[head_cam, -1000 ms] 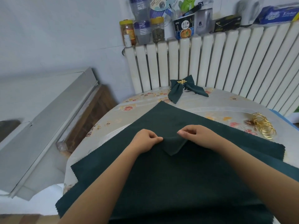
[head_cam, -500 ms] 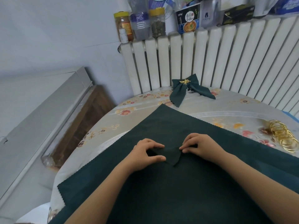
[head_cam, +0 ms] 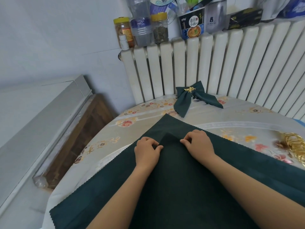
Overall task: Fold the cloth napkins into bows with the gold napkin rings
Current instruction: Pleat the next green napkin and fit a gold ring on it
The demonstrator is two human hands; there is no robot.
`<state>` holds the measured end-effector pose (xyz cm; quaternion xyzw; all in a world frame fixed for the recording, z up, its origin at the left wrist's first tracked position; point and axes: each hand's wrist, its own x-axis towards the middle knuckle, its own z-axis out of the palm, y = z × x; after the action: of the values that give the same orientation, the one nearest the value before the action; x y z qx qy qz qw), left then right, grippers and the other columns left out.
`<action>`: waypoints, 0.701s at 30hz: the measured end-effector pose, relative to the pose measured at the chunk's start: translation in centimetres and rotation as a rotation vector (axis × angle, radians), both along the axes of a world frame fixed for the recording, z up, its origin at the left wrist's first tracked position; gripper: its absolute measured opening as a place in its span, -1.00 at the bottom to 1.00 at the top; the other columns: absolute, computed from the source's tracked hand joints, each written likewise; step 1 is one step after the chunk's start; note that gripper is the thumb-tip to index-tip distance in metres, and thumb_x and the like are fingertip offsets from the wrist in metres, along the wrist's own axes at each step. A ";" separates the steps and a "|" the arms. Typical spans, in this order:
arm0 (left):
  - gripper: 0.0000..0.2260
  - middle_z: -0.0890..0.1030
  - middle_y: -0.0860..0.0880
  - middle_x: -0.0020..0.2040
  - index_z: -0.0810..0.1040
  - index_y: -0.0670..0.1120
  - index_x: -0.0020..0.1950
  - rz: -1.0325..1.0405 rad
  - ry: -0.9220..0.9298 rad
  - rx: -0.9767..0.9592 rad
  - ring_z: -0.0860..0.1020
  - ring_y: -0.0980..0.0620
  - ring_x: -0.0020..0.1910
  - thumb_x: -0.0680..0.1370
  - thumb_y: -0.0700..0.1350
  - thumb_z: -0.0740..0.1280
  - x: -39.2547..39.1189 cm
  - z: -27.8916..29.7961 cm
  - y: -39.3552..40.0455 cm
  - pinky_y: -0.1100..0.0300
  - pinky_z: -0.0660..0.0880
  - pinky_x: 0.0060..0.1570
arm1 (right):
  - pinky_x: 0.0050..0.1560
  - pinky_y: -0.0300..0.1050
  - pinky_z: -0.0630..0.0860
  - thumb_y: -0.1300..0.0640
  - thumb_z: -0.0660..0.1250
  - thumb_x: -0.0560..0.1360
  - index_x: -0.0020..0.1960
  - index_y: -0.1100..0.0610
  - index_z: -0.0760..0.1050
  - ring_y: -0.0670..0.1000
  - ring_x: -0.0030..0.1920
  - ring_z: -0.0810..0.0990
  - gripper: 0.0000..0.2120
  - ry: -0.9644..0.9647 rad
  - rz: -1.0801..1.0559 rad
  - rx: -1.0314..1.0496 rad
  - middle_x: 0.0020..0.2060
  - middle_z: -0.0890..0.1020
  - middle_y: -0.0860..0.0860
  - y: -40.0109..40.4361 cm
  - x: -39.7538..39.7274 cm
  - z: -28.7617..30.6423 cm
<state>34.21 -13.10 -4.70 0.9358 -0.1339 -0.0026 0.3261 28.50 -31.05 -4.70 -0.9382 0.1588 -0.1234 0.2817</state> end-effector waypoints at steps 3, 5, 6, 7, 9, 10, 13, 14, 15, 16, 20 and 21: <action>-0.92 0.50 0.12 -0.08 0.56 0.03 -0.19 0.023 -0.032 -0.011 0.47 0.07 0.04 0.49 -0.03 0.39 0.7 -0.2 -0.6 0.09 0.41 0.14 | 0.05 -0.15 0.41 0.00 0.30 0.53 -0.09 0.11 0.58 0.02 0.03 0.44 -0.82 -0.034 -0.025 -0.030 -0.11 0.55 -0.01 0.2 1.1 -0.3; -0.92 0.50 0.11 -0.12 0.55 0.02 -0.20 0.037 -0.018 -0.030 0.49 0.05 -0.01 0.49 -0.06 0.39 1.2 -0.3 -0.8 0.10 0.45 0.09 | 0.04 -0.15 0.41 0.01 0.30 0.53 -0.08 0.12 0.57 0.01 0.04 0.45 -0.82 -0.045 -0.021 -0.032 -0.10 0.56 0.00 0.3 1.7 -0.4; -0.92 0.50 0.11 -0.13 0.55 0.02 -0.20 0.042 -0.007 -0.042 0.50 0.05 -0.02 0.49 -0.07 0.40 1.5 -0.3 -0.9 0.09 0.45 0.07 | 0.02 -0.16 0.40 0.01 0.30 0.53 -0.08 0.12 0.57 0.01 0.03 0.45 -0.82 -0.048 -0.016 -0.031 -0.10 0.56 -0.01 0.3 2.0 -0.4; -0.93 0.51 0.09 -0.14 0.56 0.00 -0.19 0.047 0.004 -0.053 0.50 0.04 -0.03 0.49 -0.09 0.40 1.7 -0.3 -0.9 0.09 0.46 0.07 | 0.00 -0.17 0.40 0.01 0.30 0.53 -0.08 0.11 0.56 0.01 0.02 0.45 -0.83 -0.046 -0.014 -0.027 -0.10 0.56 -0.01 0.3 2.2 -0.4; -0.95 0.51 0.09 -0.16 0.56 -0.01 -0.17 0.056 0.041 -0.074 0.53 0.03 -0.04 0.48 -0.11 0.40 2.1 -0.3 -1.0 0.09 0.47 0.08 | -0.03 -0.18 0.39 0.03 0.31 0.52 -0.08 0.09 0.54 0.01 0.01 0.47 -0.86 -0.029 -0.014 -0.021 -0.12 0.56 -0.02 0.3 2.6 -0.4; -0.95 0.51 0.11 -0.17 0.56 0.00 -0.16 0.059 0.061 -0.082 0.53 0.04 -0.05 0.48 -0.11 0.40 2.3 -0.3 -1.0 0.08 0.47 0.10 | -0.03 -0.18 0.39 0.03 0.31 0.52 -0.07 0.08 0.54 0.01 0.01 0.48 -0.88 -0.014 -0.018 -0.019 -0.11 0.56 -0.02 0.3 2.8 -0.4; -0.91 0.54 0.14 -0.17 0.55 0.04 -0.08 0.066 0.102 -0.080 0.53 0.07 -0.05 0.47 -0.10 0.42 2.8 -0.2 -1.2 0.02 0.43 0.18 | 0.04 -0.14 0.42 -0.01 0.30 0.52 0.05 0.03 0.53 0.02 0.05 0.52 -0.83 0.060 -0.012 -0.064 -0.04 0.61 -0.03 0.2 3.4 -0.3; -0.85 0.56 0.12 -0.11 0.56 0.04 0.00 0.068 0.111 -0.063 0.53 0.07 -0.02 0.46 -0.08 0.43 3.0 -0.2 -1.3 0.01 0.42 0.19 | 0.08 -0.12 0.42 -0.04 0.29 0.52 0.10 0.02 0.51 0.02 0.07 0.53 -0.79 0.100 -0.007 -0.088 -0.02 0.62 -0.04 0.2 3.7 -0.2; -0.77 0.57 0.08 -0.04 0.56 0.03 0.11 0.065 0.125 -0.040 0.53 0.07 0.03 0.46 -0.06 0.43 3.2 -0.1 -1.5 0.00 0.42 0.21 | 0.11 -0.10 0.40 -0.07 0.29 0.51 0.12 0.00 0.50 0.02 0.09 0.53 -0.77 0.140 -0.006 -0.104 0.00 0.61 -0.05 0.2 4.0 -0.1; -0.68 0.57 0.05 0.04 0.53 0.01 0.20 0.058 0.147 -0.017 0.52 0.05 0.08 0.46 -0.04 0.43 3.4 0.0 -1.6 0.00 0.41 0.22 | 0.13 -0.09 0.38 -0.08 0.29 0.51 0.11 -0.02 0.50 0.02 0.11 0.52 -0.78 0.175 -0.008 -0.102 0.02 0.61 -0.06 0.2 4.3 0.0; -0.69 0.58 0.04 0.08 0.53 0.04 0.23 0.023 0.251 -0.006 0.52 0.03 0.14 0.49 -0.03 0.39 4.1 0.6 -2.0 0.00 0.40 0.24 | 0.14 -0.05 0.32 -0.01 0.31 0.51 -0.10 -0.10 0.48 0.01 0.12 0.49 -0.98 0.220 -0.002 0.035 -0.01 0.59 -0.08 0.1 5.0 0.5; -0.76 0.60 0.06 0.05 0.56 0.06 0.16 0.021 0.263 -0.037 0.53 0.04 0.11 0.49 -0.03 0.39 4.3 0.6 -1.9 -0.01 0.40 0.24 | 0.16 -0.04 0.31 0.01 0.30 0.52 -0.10 -0.09 0.44 0.01 0.12 0.48 -0.96 0.216 0.010 0.089 -0.03 0.57 -0.09 0.2 5.2 0.6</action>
<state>38.46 -15.05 -4.12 0.9225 -0.0801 -0.1195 0.3583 33.67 -30.88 -4.13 -0.9334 0.1889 -0.0131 0.3047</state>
